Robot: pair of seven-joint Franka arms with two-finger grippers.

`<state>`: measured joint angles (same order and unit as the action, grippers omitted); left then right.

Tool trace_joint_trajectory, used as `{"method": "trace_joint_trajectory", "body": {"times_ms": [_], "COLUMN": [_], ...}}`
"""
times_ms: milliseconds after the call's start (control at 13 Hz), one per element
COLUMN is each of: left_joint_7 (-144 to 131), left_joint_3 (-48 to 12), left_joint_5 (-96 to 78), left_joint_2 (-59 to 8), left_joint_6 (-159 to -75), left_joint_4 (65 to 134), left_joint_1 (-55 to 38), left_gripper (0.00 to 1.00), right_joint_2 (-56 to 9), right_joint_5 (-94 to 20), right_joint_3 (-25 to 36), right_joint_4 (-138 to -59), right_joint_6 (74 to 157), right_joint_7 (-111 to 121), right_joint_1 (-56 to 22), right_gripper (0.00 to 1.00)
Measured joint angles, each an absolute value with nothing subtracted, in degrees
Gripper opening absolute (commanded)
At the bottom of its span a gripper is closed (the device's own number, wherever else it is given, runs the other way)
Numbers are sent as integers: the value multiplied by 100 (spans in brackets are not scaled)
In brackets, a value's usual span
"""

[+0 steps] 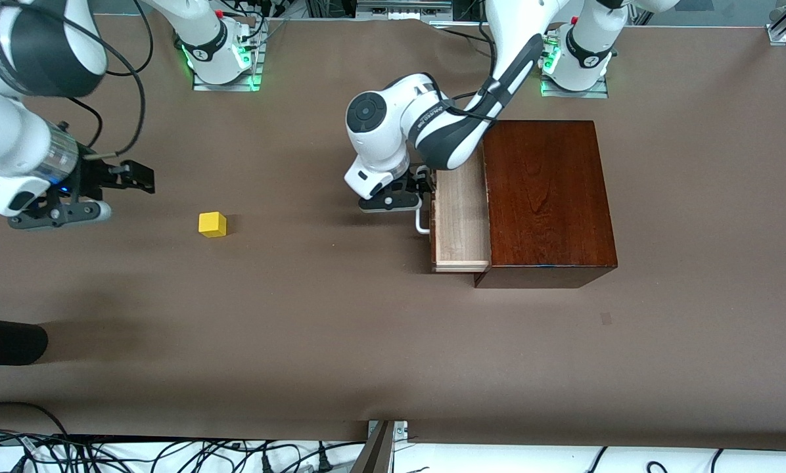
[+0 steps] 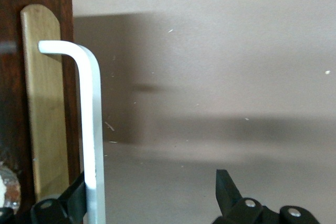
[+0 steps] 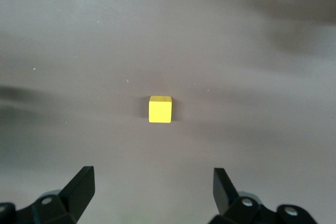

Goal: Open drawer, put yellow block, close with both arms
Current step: 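Pull the drawer open with the left gripper while the right gripper reaches the cube, then grasp the yellow cube with the right gripper while the left gripper withdraws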

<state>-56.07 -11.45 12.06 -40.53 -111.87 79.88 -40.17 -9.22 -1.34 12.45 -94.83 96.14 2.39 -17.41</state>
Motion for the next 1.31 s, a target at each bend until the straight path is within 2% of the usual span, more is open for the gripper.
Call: {"method": "trace_joint_trajectory", "body": {"times_ms": [154,386,618,849,1081,1312], "left_joint_7": [-5607,-5562,-4960,-4163,-3197,-1579], "left_joint_3": [-1144,-1132,-1118,-1088,-1067,-1058], "left_joint_5": [1205,1205,1205,1205,1201,1145], "left_joint_2": [-4115,-4042,-3479,-2676,-2233,-1783], "left_joint_6": [-11187,-11009,-10010,-8891,-8497,-8035], "left_joint_4": [7874,7551,7251,7219,7226,7223], "left_joint_1": [-4022,-3975,-3574,-2875,-2126,-1273], "left_gripper": [100,100,100,100,100,100], "right_joint_2": [-960,-1050,-1066,-1137,-1374,-1692], "right_joint_5": [-134,-134,-135,-141,-156,-170], "right_joint_3": [1212,1192,1191,1188,1151,1082], "right_joint_4": [-10004,-10145,-10333,-11153,-11887,-12252], "right_joint_6": [10194,10367,10552,11628,12704,13548], "right_joint_7": [69,21,-27,-32,-36,-40], "right_joint_1": [-1754,-1800,-1811,-1813,-1814,-1815], "right_gripper": [100,100,100,100,100,100]}}
